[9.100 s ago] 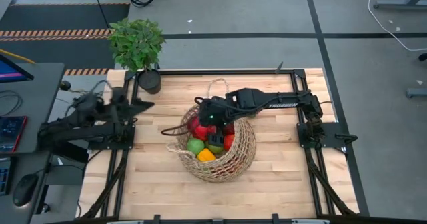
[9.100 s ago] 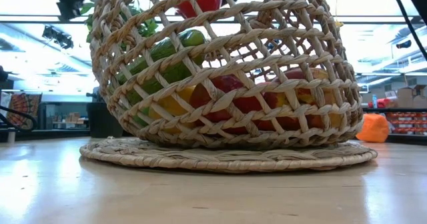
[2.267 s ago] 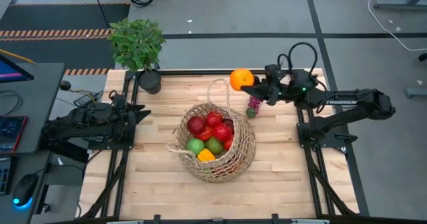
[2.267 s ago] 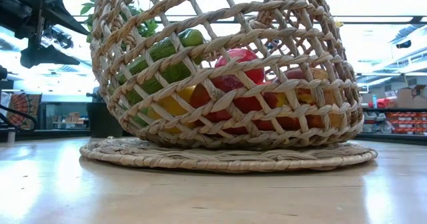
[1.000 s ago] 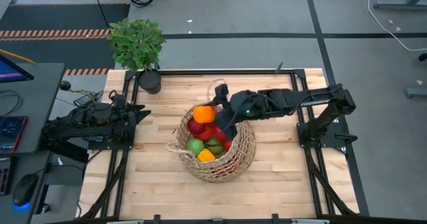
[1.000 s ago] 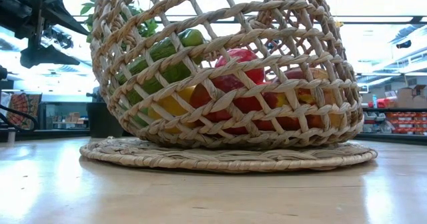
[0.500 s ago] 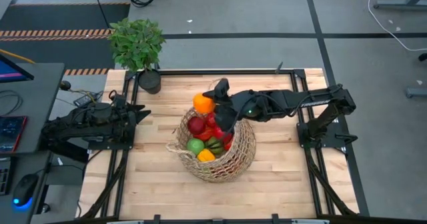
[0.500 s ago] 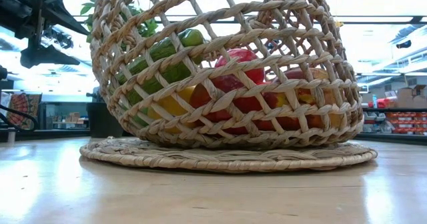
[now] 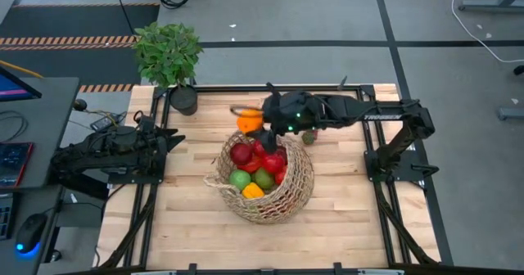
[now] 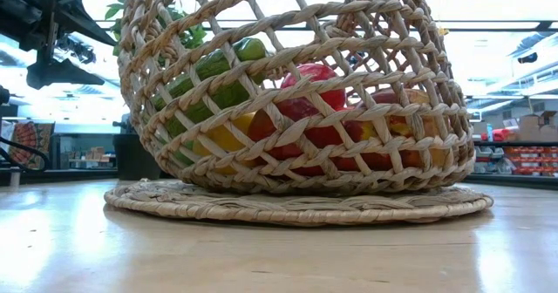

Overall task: Build produce basket
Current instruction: Put the orange into the brown basket

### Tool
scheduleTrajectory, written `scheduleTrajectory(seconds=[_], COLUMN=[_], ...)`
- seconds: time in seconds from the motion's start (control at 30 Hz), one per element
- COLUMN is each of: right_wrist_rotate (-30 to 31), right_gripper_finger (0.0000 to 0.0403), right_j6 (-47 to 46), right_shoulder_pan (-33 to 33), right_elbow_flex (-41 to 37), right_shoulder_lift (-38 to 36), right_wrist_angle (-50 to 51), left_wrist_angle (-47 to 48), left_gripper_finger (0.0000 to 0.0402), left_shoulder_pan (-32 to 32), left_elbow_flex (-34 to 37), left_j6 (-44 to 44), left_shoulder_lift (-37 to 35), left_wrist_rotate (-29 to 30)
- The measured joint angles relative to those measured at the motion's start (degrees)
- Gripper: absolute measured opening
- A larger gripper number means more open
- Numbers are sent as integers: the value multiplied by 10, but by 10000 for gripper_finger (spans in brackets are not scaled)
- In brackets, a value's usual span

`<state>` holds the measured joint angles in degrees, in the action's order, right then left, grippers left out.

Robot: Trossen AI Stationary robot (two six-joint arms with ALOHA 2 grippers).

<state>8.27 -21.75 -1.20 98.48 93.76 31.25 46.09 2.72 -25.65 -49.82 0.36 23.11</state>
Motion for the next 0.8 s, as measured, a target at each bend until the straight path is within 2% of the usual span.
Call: scheduleTrajectory(seconds=[0.17,0.33,0.57,0.8], right_wrist_rotate=[-122,-177,-191,-201], right_gripper_finger=[264,264,264,264], right_j6=[-193,-316,-523,-541], right_shoulder_pan=[20,22,22,6], right_elbow_flex=[0,0,0,0], right_shoulder_lift=[0,0,0,10], right_wrist_angle=[34,42,41,55], left_wrist_angle=[0,0,0,0], left_gripper_finger=[390,390,390,390], left_shoulder_pan=[0,0,0,0], left_elbow_flex=[0,0,0,0], left_j6=[0,0,0,0], left_shoulder_lift=[0,0,0,0], left_wrist_rotate=[0,0,0,0])
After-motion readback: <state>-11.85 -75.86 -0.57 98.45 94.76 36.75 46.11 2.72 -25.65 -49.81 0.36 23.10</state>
